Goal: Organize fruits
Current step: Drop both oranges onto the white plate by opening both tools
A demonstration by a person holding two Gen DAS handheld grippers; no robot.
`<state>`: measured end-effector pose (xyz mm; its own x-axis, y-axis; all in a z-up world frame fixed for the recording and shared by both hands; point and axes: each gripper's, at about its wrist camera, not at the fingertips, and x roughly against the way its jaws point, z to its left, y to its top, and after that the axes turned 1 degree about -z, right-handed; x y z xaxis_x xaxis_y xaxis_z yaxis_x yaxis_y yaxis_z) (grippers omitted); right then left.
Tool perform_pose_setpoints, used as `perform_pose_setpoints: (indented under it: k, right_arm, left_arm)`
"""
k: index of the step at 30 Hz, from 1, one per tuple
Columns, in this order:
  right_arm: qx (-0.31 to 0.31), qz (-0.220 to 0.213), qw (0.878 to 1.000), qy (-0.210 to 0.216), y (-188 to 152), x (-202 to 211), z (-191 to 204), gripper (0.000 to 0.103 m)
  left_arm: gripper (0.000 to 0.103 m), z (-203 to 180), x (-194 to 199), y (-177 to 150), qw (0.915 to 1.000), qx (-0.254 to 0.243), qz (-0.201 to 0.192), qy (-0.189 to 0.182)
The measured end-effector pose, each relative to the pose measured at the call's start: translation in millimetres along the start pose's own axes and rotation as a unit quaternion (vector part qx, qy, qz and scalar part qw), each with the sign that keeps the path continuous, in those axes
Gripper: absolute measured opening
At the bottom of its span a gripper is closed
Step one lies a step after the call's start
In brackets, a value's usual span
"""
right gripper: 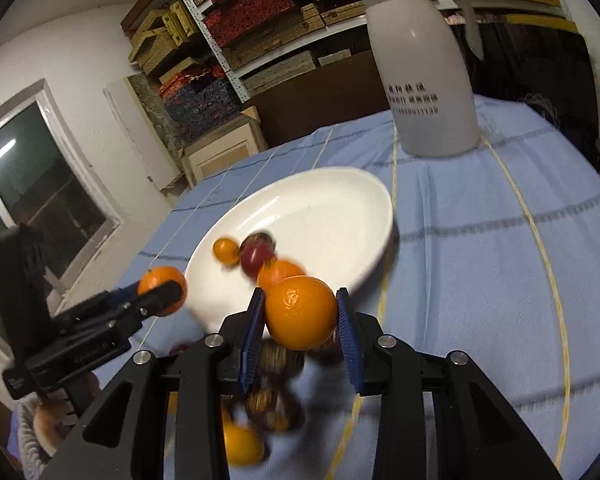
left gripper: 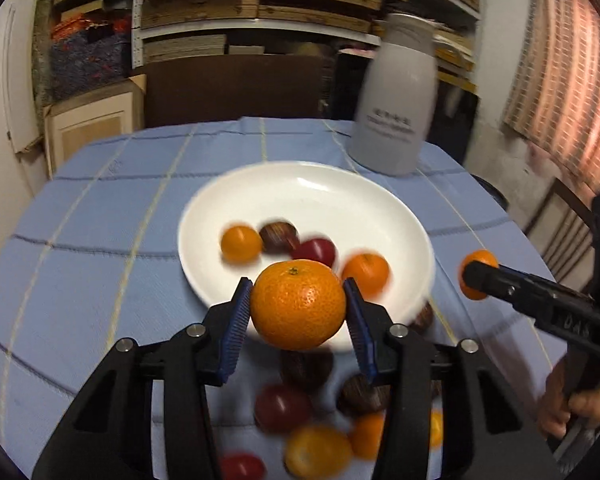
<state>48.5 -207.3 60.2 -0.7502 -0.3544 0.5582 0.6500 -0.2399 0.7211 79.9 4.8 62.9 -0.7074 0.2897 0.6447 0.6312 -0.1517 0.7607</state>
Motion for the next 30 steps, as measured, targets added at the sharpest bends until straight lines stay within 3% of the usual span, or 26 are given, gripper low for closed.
perform_pose_setpoints:
  k: [8,9,10,11,12,13,19,24,30]
  right_arm:
    - [-0.008,0.024,1.0,-0.014,35.5,-67.9,5.3,0.036]
    - [-0.01,0.027,1.0,-0.009,37.3,-71.8,5.8,0.045]
    - [-0.014,0.026,1.0,-0.002,38.2,-73.5,5.6,0.054]
    - [-0.017,0.022,1.0,-0.003,37.4,-71.7,4.8,0.066]
    - [-0.017,0.018,1.0,-0.005,36.7,-69.8,5.0,0.066]
    - [-0.013,0.013,1.0,-0.007,35.9,-66.3,5.5,0.066]
    - [-0.012,-0.003,1.0,0.0,23.2,-40.1,3.0,0.066]
    - [-0.019,0.001,1.0,-0.012,-1.9,-20.6,-7.3,0.079]
    - [-0.056,-0.009,0.998,-0.011,-16.1,1.2,-26.6,0.085]
  left_arm:
    - [0.046,4.4,-48.8,8.5,0.9994,0.005,0.033,0.003]
    - [0.051,4.6,-51.2,7.5,0.9995,0.001,0.032,0.009]
    - [0.065,4.8,-51.4,6.7,0.9994,-0.002,0.029,0.015]
    - [0.071,5.3,-49.6,5.6,0.9995,-0.004,0.024,0.021]
    - [0.083,5.8,-46.2,4.7,0.9995,-0.004,0.016,0.026]
    - [0.085,6.0,-43.2,4.4,0.9995,-0.005,0.009,0.031]
    - [0.091,16.5,-20.0,-10.3,0.9979,-0.008,-0.008,0.064]
    - [0.092,37.5,-6.5,-42.0,0.9969,0.024,0.019,0.073]
    - [0.092,36.5,11.1,-62.9,0.9971,0.016,0.018,0.072]
